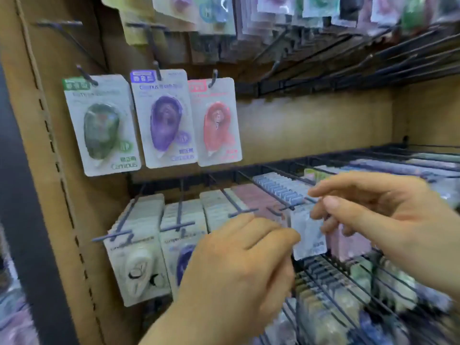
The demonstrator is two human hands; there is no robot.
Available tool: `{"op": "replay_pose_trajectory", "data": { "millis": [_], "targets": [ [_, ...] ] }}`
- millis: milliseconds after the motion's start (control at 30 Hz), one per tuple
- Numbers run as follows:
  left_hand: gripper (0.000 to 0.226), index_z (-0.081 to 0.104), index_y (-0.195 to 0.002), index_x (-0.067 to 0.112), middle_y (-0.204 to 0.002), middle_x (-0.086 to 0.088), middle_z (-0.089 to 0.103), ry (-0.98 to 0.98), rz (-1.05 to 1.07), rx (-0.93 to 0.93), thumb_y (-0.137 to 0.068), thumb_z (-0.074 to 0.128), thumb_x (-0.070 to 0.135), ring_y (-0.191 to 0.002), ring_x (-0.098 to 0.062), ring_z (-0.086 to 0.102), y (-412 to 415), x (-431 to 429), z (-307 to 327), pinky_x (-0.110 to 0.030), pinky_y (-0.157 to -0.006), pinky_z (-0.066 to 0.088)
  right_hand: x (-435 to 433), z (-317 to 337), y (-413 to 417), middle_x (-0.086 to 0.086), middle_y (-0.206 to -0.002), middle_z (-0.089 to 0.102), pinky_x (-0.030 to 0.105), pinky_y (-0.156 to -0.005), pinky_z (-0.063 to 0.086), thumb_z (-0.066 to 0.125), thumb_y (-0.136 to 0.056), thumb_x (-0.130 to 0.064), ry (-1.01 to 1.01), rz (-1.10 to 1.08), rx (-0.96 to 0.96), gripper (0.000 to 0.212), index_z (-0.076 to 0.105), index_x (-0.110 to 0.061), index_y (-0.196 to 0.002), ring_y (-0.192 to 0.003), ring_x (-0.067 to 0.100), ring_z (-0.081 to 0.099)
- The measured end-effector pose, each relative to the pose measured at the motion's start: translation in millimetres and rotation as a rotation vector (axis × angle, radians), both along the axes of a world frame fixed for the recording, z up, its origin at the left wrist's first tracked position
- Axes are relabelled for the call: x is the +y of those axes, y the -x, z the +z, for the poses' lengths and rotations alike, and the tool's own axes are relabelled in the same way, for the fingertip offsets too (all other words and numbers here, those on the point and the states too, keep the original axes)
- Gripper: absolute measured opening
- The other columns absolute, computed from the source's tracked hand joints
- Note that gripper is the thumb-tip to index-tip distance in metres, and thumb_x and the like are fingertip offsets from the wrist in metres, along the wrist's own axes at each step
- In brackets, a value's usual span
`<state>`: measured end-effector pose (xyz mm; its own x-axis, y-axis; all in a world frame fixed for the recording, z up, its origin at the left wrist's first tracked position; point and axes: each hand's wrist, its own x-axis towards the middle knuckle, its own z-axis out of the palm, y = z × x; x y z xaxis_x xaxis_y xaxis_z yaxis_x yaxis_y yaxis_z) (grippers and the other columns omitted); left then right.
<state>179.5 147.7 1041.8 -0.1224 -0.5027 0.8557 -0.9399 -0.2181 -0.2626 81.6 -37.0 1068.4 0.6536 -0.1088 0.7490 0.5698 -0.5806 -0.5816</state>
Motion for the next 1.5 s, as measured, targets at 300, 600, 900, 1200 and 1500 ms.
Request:
{"op": "replay_pose_trajectory", "data": {
  "millis": [300,600,900,1200,1500],
  "targets": [
    [0.021,0.069,-0.100,0.019,-0.084,0.005,0.068,-0.417,-0.078,0.501,-0.088,0.052,0.021,-0.075,-0.017,0.065,62,-62,-147,-0.028,-0.063,0.052,-83,-133,86,-0.003,-0.079,0.071,0.042,-0.063,0.052,0.066,-0.083,-0.050,0.112,-0.023,0.637,0.021,0.070,-0.037,-0.099,-0.067,0.026,0.062],
    [0.031,0.074,-0.100,0.022,-0.096,0.006,0.072,-0.765,0.118,1.037,-0.081,0.051,0.017,-0.087,-0.013,0.065,149,-103,-359,-0.022,-0.077,0.048,-155,-324,186,-0.003,-0.080,0.073,0.030,-0.080,0.053,0.069,-0.088,-0.014,-0.101,-0.103,1.084,0.012,0.071,-0.026,-0.089,-0.071,0.000,0.065],
    [0.036,0.071,-0.112,0.023,-0.112,0.002,0.070,-0.893,0.310,1.558,-0.082,0.051,0.019,-0.105,-0.019,0.063,219,-87,-610,-0.023,-0.088,0.044,-138,-572,256,-0.008,-0.072,0.066,0.021,-0.066,0.047,0.074,-0.078,-0.022,-0.520,-0.262,1.357,0.018,0.064,-0.037,-0.082,-0.058,-0.005,0.059],
    [0.045,0.064,-0.124,0.008,-0.124,-0.011,0.065,-0.919,0.562,1.770,-0.080,0.072,0.009,-0.115,-0.027,0.061,211,-62,-887,-0.021,-0.099,0.043,-81,-879,236,-0.004,-0.100,0.067,0.033,-0.081,0.052,0.067,-0.089,-0.004,-0.799,-0.405,1.437,0.038,0.056,-0.035,-0.107,-0.089,0.014,0.065],
    [0.123,-0.001,-0.153,0.026,-0.155,-0.007,0.019,-1.361,0.633,1.474,-0.066,0.077,0.063,-0.141,-0.035,0.023,185,-81,-1071,-0.053,-0.111,0.032,-57,-1071,178,0.008,-0.149,0.041,0.021,-0.103,0.035,0.074,-0.080,-0.011,-0.060,-0.029,1.570,0.093,0.019,-0.024,-0.154,-0.129,0.018,0.045]
  ]
}}
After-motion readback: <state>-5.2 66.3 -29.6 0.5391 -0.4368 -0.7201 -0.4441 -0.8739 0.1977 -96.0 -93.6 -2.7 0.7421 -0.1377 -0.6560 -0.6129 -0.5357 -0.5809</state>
